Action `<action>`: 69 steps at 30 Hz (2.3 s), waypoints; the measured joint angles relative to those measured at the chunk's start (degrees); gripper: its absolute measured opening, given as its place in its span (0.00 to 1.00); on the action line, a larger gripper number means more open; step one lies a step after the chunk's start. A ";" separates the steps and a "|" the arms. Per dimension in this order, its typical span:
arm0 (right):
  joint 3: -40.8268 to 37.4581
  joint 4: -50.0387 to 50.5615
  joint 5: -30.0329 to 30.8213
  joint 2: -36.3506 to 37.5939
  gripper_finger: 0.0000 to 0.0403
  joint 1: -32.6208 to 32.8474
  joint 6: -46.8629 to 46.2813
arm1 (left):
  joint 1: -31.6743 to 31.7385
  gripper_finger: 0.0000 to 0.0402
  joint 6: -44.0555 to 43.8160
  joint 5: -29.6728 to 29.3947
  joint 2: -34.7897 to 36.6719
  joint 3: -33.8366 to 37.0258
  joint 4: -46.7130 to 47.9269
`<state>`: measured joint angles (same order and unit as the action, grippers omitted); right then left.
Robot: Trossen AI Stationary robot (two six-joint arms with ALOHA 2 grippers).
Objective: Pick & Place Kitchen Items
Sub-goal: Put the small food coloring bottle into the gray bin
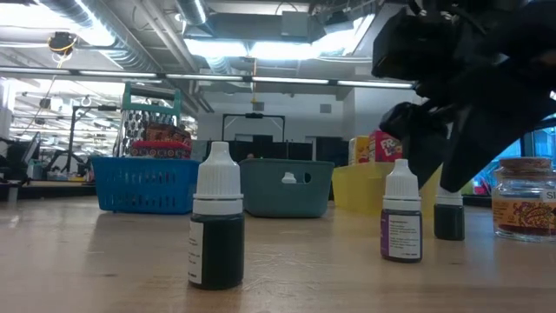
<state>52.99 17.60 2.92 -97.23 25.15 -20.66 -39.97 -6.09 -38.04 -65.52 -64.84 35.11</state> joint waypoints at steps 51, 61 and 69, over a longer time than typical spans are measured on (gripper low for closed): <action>0.07 -1.46 -0.49 -4.92 0.67 1.05 -6.95 | 0.00 0.62 -0.20 0.59 0.02 0.00 2.87; 1.49 1.55 -0.05 -4.96 0.67 1.03 -6.00 | -0.02 0.62 -0.20 0.59 0.02 0.00 2.87; 5.32 7.13 0.10 -4.96 0.67 1.03 -5.47 | -0.01 0.62 -0.20 0.60 0.02 0.00 2.87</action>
<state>58.31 24.73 3.03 -102.19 26.17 -26.13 -39.97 -6.28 -37.44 -65.49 -64.84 37.98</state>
